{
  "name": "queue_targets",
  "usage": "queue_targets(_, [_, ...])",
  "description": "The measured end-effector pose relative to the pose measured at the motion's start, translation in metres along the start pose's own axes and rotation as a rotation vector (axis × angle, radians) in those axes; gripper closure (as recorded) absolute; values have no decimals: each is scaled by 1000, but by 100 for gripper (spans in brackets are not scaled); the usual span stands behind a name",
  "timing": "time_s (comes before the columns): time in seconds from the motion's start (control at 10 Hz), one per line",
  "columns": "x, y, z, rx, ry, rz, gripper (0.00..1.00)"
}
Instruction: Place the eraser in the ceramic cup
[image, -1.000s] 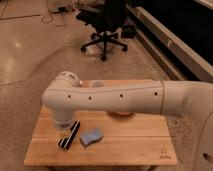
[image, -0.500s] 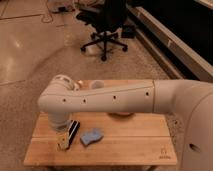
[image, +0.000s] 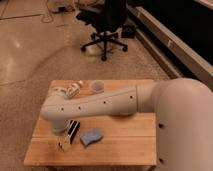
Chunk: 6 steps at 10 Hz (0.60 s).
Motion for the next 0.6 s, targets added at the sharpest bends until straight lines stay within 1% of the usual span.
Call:
queue_targets(0.3, [22, -21, 19, 7, 15, -56, 20])
queue_targets(0.6, [44, -35, 35, 11, 21, -98, 20])
